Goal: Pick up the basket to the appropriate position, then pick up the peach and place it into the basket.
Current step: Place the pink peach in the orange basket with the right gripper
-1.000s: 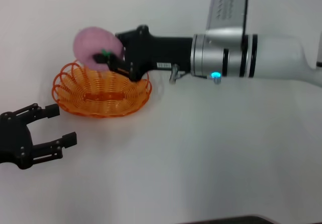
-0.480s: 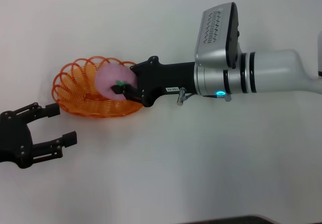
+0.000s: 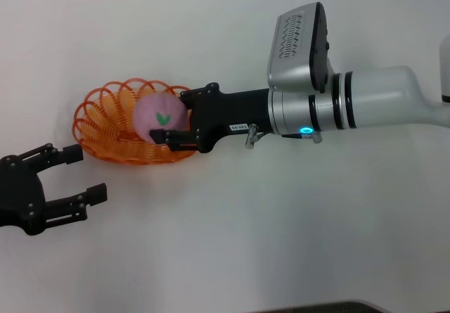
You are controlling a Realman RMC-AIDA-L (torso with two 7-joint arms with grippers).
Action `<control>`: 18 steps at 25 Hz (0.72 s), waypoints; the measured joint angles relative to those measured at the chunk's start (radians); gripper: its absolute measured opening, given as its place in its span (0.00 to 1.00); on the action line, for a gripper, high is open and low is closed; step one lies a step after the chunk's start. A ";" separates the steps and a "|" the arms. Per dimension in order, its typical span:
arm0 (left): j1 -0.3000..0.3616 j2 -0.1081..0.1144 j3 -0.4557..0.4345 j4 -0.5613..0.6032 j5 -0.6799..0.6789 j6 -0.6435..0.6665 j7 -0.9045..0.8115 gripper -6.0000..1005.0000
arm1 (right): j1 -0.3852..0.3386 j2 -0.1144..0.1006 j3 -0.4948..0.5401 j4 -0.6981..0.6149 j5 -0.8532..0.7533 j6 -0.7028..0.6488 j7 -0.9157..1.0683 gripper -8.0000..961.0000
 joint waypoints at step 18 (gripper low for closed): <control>0.002 0.000 0.000 -0.003 0.000 0.004 0.000 0.84 | 0.004 -0.003 0.004 0.001 0.002 -0.037 0.023 0.98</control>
